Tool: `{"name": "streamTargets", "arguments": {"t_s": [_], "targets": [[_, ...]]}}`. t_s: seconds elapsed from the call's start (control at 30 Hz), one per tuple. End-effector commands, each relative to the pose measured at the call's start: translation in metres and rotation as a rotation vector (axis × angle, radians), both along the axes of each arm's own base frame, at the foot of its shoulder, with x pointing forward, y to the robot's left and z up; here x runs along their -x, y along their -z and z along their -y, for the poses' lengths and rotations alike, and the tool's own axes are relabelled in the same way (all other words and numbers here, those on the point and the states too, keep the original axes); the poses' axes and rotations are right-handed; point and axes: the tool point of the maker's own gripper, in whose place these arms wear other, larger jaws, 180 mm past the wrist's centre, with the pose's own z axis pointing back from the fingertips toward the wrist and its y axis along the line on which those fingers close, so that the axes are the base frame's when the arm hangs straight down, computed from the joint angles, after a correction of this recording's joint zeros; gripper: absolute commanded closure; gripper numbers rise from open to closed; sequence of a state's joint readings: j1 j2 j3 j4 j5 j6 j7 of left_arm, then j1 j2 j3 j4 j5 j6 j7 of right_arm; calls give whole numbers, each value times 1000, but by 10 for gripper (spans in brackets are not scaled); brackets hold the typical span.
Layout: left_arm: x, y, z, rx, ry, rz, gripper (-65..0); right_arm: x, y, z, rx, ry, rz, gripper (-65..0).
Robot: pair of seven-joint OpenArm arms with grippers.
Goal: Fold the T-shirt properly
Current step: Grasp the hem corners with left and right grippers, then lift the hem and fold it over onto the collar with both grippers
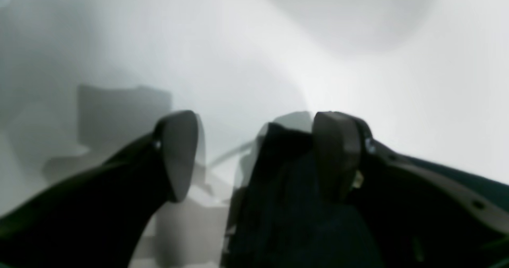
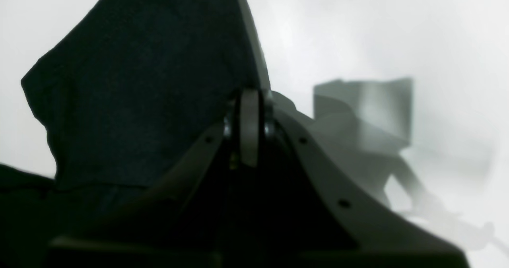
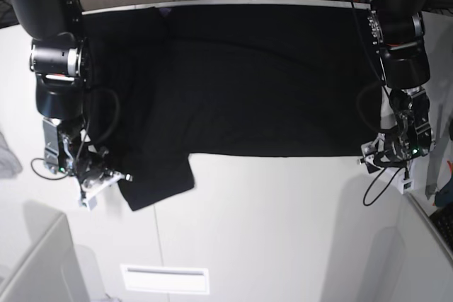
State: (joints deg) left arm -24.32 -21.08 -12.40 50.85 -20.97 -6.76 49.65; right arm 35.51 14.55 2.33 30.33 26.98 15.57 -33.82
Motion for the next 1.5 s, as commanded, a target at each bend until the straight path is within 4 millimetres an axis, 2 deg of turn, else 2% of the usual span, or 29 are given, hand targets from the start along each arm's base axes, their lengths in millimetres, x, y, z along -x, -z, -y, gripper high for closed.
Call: {"name": "streamTargets", "arguments": {"t_s": [0.0,0.17,0.2,0.27,0.4,0.5,0.6,0.87,1.0,1.07,1.23,1.47], "targets": [[7,7,10,39,13,-47,-355,-3,-6,4,20,-12,-8,0],[6,6,6,47,-4,-40,-12,-3,-6,4,20,-12,-8,0],[7,6,6,45,-4,-41,0,-3,-6,4,21,-12,-7,0],[5,4,5,41,-4,-35,0,-6,-8,5,22,-9,10,0],[2,-2,3,39,-3,-23,0,-15,-25,4,44,-18,117,0],[-7,-21,3,17,15,38,0,-19,-46,0,70,-47,207,0],[2,-28,3,14,20,34,0,-18,-62,0,97,-67,269,0],[25,-47,12,-46,89,55,0,1,-77,2,150,-116,317,0],[31,-69,28,-41,140,124,0,17,-80,3,177,-143,316,0],[36,-81,26,-34,131,170,0,26,-82,14,176,-109,314,0],[59,-91,22,32,99,159,0,55,-100,35,200,-55,350,0],[84,-112,39,128,141,183,0,99,-115,29,210,-32,363,0]]}}
